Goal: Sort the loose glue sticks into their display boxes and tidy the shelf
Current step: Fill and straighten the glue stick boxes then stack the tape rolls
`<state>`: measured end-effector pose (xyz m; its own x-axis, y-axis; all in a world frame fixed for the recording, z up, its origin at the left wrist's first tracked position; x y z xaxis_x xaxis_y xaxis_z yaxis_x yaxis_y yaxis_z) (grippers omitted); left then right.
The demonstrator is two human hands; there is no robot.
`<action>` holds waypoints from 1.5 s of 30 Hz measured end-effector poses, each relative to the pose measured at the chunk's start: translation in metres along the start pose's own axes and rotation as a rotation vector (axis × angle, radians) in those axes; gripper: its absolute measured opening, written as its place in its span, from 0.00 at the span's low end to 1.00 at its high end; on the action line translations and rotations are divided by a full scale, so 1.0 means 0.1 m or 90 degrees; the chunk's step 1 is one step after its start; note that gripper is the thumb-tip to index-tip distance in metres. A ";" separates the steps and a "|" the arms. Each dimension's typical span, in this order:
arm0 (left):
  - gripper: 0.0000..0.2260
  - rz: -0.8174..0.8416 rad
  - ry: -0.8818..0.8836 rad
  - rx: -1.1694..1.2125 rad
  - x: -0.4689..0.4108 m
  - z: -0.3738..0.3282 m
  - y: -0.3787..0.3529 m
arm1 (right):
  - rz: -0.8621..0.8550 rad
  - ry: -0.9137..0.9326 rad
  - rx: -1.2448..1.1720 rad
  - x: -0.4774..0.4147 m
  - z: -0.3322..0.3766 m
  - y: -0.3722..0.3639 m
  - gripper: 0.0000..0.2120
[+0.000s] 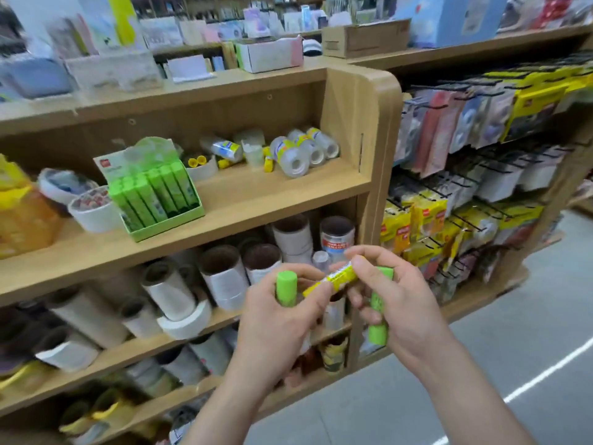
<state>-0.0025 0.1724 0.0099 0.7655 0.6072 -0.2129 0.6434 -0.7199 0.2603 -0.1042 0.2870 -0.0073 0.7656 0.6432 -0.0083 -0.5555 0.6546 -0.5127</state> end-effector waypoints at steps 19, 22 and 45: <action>0.05 -0.454 0.116 -0.364 -1.06 0.32 1.75 | 0.537 -0.090 0.244 -1.87 -0.47 -1.50 0.21; 0.08 -0.430 0.149 -0.569 -1.15 0.43 1.96 | 0.489 -0.142 0.185 -2.06 -0.59 -1.63 0.17; 0.11 -0.099 -0.114 -0.690 -2.29 0.52 0.88 | 0.199 0.132 0.342 -3.00 -0.09 -1.27 0.16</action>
<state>-0.1211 -0.0473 0.0323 0.7230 0.5449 -0.4248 0.4546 0.0879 0.8864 -0.2602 0.0071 0.0526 0.5586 0.7806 -0.2806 -0.8056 0.5911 0.0407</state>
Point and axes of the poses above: each hand's wrist, its own x-axis away from the middle knuckle, its own y-axis out of the back of the hand, z = x × y, the point moved 10 cm from there along -x, towards the middle knuckle, and after that the axes turned 10 degrees about -x, right-handed, at the moved point
